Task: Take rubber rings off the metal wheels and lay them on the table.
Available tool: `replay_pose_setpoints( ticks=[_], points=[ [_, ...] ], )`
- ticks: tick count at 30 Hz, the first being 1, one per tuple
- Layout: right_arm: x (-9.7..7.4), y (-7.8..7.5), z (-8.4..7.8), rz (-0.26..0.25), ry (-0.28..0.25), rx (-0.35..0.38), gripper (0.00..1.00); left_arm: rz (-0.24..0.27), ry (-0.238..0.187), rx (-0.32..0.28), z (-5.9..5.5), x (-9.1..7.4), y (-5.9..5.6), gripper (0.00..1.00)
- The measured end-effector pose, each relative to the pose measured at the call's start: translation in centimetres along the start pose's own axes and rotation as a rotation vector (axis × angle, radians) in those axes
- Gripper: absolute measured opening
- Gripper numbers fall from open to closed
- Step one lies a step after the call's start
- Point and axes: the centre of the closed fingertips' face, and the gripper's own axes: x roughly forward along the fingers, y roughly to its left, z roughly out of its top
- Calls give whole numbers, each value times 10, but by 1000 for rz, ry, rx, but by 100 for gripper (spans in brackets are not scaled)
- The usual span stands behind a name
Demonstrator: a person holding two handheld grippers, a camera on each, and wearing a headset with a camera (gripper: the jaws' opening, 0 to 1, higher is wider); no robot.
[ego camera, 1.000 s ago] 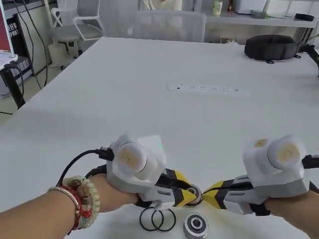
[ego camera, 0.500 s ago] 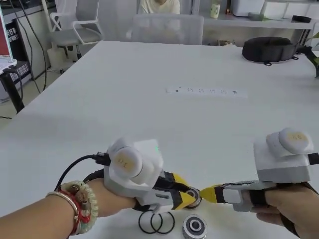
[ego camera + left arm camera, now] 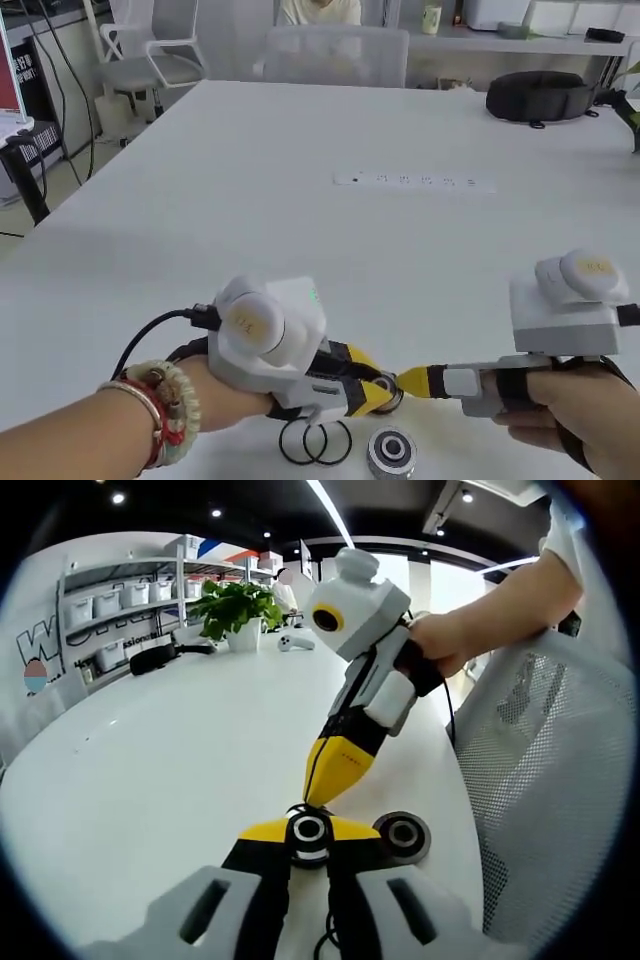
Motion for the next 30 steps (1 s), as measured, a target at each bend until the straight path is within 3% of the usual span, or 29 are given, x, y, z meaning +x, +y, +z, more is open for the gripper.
replay_pose_setpoints(
  ticks=[15, 21, 30],
  points=[
    [0, 8, 2, 27, 9, -13, 0, 1, -6, 0, 0, 0, 0, 8],
    [3, 18, 4, 52, 5, -25, 0, -1, -10, -5, 0, 0, 0, 8],
    [0, 18, 6, 67, -2, 8, 0, 0, -10, -10, 0, -1, 0, 8]
  ],
)
